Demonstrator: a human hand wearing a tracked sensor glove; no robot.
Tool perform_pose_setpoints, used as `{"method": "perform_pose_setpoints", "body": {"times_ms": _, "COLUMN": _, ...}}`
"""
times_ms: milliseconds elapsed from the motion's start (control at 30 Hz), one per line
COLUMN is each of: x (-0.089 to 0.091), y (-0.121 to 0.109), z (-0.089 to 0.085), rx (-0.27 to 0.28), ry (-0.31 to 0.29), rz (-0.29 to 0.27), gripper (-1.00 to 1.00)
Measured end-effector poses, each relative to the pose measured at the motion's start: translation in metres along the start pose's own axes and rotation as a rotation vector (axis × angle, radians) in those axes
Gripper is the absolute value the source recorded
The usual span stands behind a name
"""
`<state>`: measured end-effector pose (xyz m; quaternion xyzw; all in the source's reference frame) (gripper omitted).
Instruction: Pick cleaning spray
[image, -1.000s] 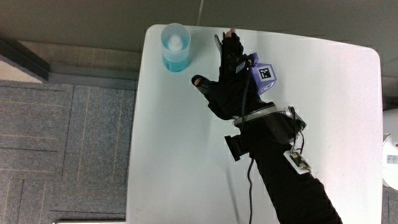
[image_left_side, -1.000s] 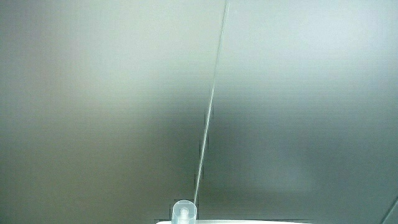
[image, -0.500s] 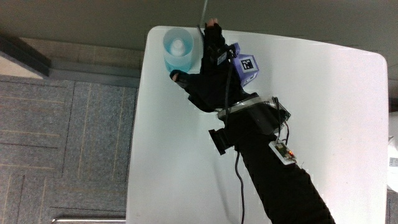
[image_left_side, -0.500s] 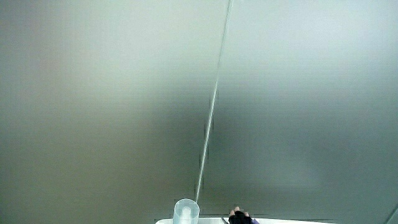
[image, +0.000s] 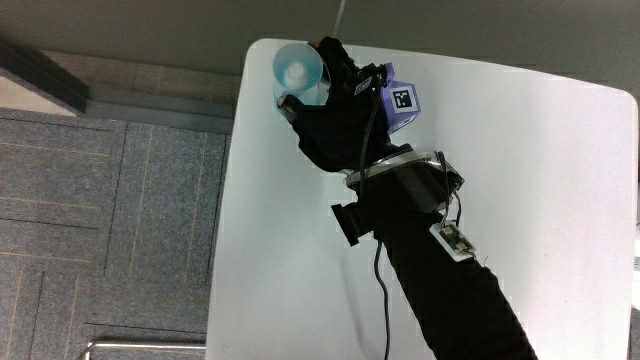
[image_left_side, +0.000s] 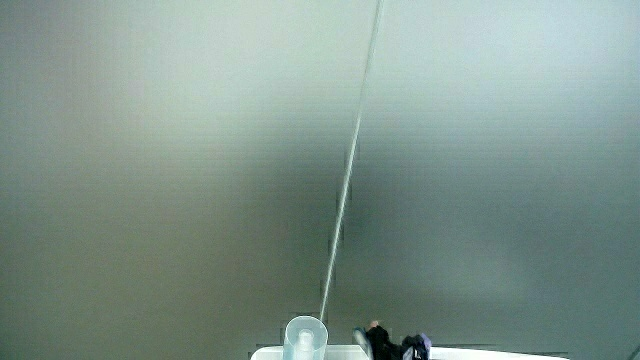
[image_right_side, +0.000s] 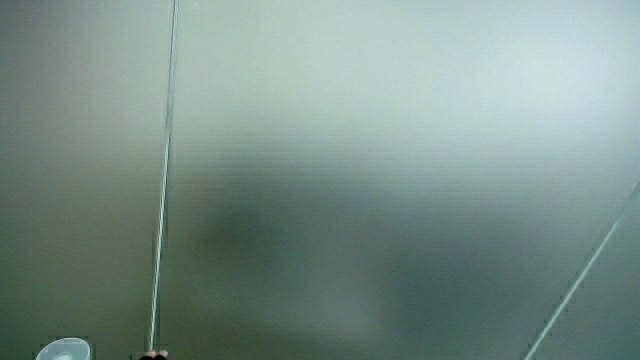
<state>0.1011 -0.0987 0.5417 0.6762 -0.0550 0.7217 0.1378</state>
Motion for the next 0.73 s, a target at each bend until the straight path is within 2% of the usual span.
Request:
{"method": "perform_pose_setpoints", "body": {"times_ms": 33, "x": -0.002, "y": 0.000, "z": 0.000, "rx": 0.001, "ry": 0.003, "rz": 0.000, "gripper": 1.00}}
{"method": "perform_pose_setpoints", "body": {"times_ms": 100, "x": -0.002, "y": -0.001, "z": 0.001, "rx": 0.006, "ry": 0.011, "rz": 0.001, "gripper": 1.00}}
{"method": "perform_pose_setpoints", "body": {"times_ms": 133, "x": 0.002, "y": 0.000, "z": 0.003, "rx": 0.005, "ry": -0.004, "rz": 0.008, "gripper": 1.00}}
{"method": "perform_pose_setpoints", "body": {"times_ms": 200, "x": -0.004, "y": -0.003, "z": 0.003, "rx": 0.003, "ry": 0.019, "rz": 0.003, "gripper": 1.00}}
{"method": "perform_pose_setpoints", "body": {"times_ms": 267, "x": -0.002, "y": -0.004, "z": 0.006, "rx": 0.001, "ry": 0.001, "rz": 0.019, "gripper": 1.00}}
{"method": "perform_pose_setpoints", "body": {"times_ms": 333, "x": -0.004, "y": -0.006, "z": 0.007, "rx": -0.005, "ry": 0.007, "rz": 0.022, "gripper": 1.00}}
{"method": "perform_pose_setpoints", "body": {"times_ms": 400, "x": -0.008, "y": -0.010, "z": 0.007, "rx": -0.010, "ry": 0.008, "rz": 0.045, "gripper": 1.00}}
{"method": "perform_pose_setpoints", "body": {"times_ms": 467, "x": -0.013, "y": -0.014, "z": 0.008, "rx": -0.011, "ry": 0.015, "rz": 0.042, "gripper": 1.00}}
{"method": "perform_pose_setpoints", "body": {"times_ms": 567, "x": -0.023, "y": -0.019, "z": 0.007, "rx": -0.029, "ry": 0.026, "rz": 0.082, "gripper": 1.00}}
{"method": "perform_pose_setpoints", "body": {"times_ms": 600, "x": -0.022, "y": -0.021, "z": 0.009, "rx": -0.025, "ry": 0.008, "rz": 0.075, "gripper": 1.00}}
{"method": "perform_pose_setpoints", "body": {"times_ms": 633, "x": -0.015, "y": -0.022, "z": 0.013, "rx": -0.026, "ry": -0.039, "rz": 0.081, "gripper": 1.00}}
{"method": "perform_pose_setpoints", "body": {"times_ms": 700, "x": -0.018, "y": -0.028, "z": 0.012, "rx": -0.026, "ry": -0.030, "rz": 0.100, "gripper": 1.00}}
{"method": "perform_pose_setpoints", "body": {"times_ms": 733, "x": -0.014, "y": -0.030, "z": 0.013, "rx": -0.032, "ry": -0.053, "rz": 0.116, "gripper": 1.00}}
